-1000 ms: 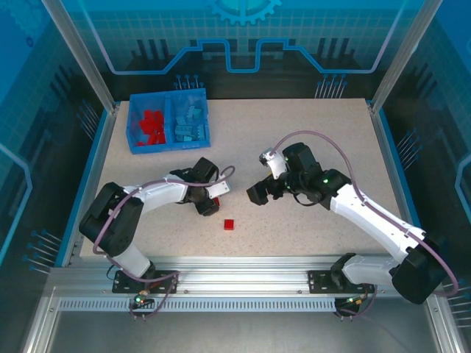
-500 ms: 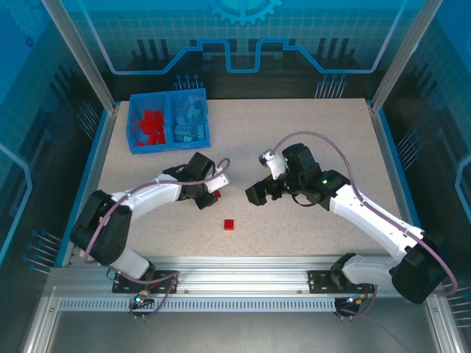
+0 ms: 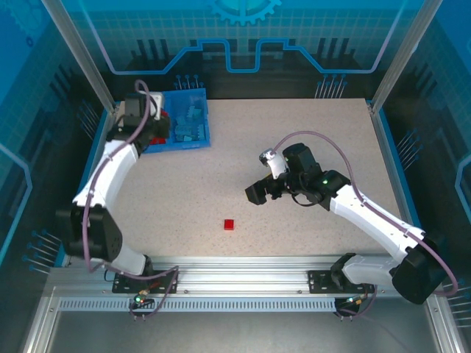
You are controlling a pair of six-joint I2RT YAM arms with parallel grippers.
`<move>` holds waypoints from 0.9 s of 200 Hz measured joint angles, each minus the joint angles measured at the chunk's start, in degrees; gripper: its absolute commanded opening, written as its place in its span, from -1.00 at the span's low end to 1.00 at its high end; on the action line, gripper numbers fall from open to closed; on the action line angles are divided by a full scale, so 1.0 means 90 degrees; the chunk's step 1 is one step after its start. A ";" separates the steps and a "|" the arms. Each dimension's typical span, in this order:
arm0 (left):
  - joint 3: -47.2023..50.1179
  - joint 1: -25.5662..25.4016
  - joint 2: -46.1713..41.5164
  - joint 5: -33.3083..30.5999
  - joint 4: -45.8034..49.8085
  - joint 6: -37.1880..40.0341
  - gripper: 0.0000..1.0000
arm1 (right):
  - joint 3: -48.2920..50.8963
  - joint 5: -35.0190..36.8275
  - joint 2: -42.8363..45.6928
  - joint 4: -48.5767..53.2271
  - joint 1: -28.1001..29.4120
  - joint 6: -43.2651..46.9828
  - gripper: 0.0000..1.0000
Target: Sort the legos into containers by color
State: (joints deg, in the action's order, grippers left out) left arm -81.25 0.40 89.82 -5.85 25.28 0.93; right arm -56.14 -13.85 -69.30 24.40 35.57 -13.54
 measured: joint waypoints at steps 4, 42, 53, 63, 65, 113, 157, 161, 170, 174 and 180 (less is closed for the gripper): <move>-0.0141 0.0109 0.0158 -0.0039 0.0041 -0.0141 -0.64 | 0.0000 0.0010 0.0019 0.0000 0.0000 -0.0007 1.00; -0.1411 0.0835 0.1792 -0.0444 0.0704 -0.1093 -0.61 | 0.0000 0.0046 0.0243 0.0005 0.0005 -0.0102 1.00; -0.1853 0.0891 0.2305 -0.0673 0.0979 -0.1260 -0.60 | 0.0000 0.0083 0.0328 0.0005 0.0007 -0.0134 1.00; -0.2271 0.0894 0.2764 -0.0930 0.1197 -0.1343 -0.60 | 0.0000 0.0117 0.0393 0.0007 0.0007 -0.0168 1.00; -0.2361 0.0894 0.2849 -0.0967 0.1246 -0.1360 -0.59 | 0.0000 0.0134 0.0408 0.0007 0.0007 -0.0168 1.00; -0.3276 0.0867 0.3944 -0.1855 0.1753 -0.1617 -0.09 | 0.0000 0.0204 0.0551 0.0029 0.0017 -0.0238 1.00; -0.3223 0.0857 0.3801 -0.1673 0.1831 -0.1615 -0.09 | 0.0000 0.0255 0.0576 0.0027 0.0017 -0.0240 1.00; -0.3181 0.0852 0.3747 -0.1622 0.1826 -0.1615 -0.09 | 0.0000 0.0253 0.0573 0.0024 0.0019 -0.0240 1.00; -0.3026 0.0838 0.3531 -0.1435 0.1838 -0.1615 -0.09 | 0.0000 0.0253 0.0566 0.0022 0.0019 -0.0240 1.00; -0.2917 0.0816 0.3398 -0.1345 0.1821 -0.1613 -0.09 | 0.0000 0.0253 0.0551 0.0022 0.0019 -0.0240 1.00; -0.2730 0.0780 0.3152 -0.1190 0.1812 -0.1615 -0.09 | 0.0000 0.0253 0.0527 0.0015 0.0019 -0.0240 1.00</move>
State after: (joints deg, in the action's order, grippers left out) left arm -105.82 7.42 118.19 -16.56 41.58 -13.61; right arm -56.14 -11.57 -64.55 24.53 35.75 -15.70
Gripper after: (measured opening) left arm 0.457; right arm 0.997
